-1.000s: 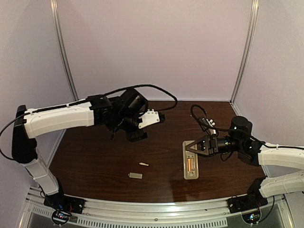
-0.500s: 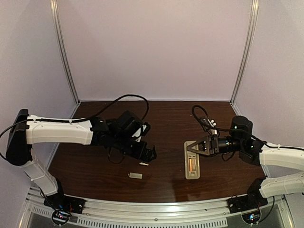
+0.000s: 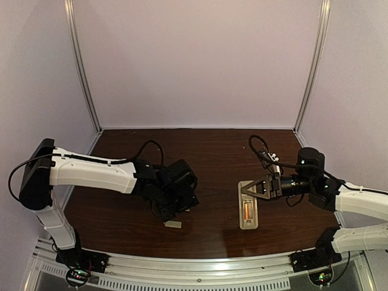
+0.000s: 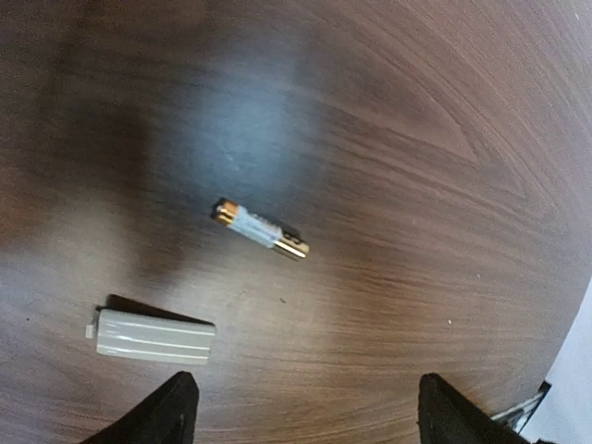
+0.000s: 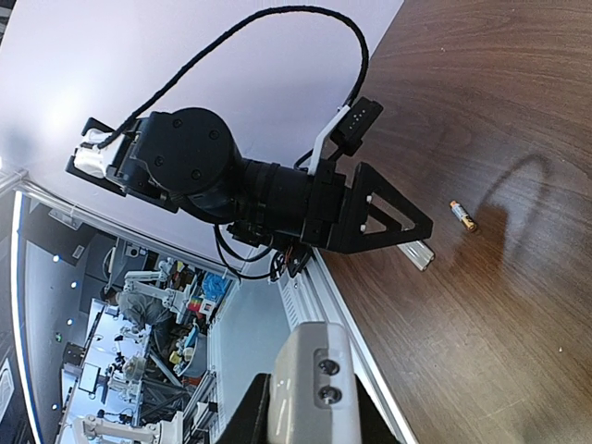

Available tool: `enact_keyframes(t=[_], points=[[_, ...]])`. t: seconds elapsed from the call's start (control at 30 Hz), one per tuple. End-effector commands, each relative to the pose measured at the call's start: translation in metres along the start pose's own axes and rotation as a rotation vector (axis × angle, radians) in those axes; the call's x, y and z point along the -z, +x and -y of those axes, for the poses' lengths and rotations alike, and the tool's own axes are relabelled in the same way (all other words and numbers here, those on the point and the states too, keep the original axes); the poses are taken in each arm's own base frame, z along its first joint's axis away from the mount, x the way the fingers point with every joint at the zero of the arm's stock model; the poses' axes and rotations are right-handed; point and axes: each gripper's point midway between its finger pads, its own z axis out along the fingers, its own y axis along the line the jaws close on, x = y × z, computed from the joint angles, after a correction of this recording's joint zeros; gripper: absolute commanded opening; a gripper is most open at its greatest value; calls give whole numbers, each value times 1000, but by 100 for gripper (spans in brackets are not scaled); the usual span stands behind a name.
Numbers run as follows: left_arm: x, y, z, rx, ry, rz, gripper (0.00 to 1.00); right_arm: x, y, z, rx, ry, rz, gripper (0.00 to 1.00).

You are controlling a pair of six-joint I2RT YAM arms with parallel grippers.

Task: Load the batteries into the remote control
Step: Pick up the battery from the center of the board.

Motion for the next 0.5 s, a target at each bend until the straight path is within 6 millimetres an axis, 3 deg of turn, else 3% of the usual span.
enact_keyframes(t=[0.0, 0.23, 0.47], points=[[2, -11, -11, 214, -65, 73, 79, 5, -11, -12, 54, -4, 33, 0], [-6, -19, -12, 325, -91, 111, 61, 5, -10, -10, 49, -3, 33, 0], [-19, -27, -12, 365, -141, 103, 51, 6, -10, -9, 48, -5, 32, 0]])
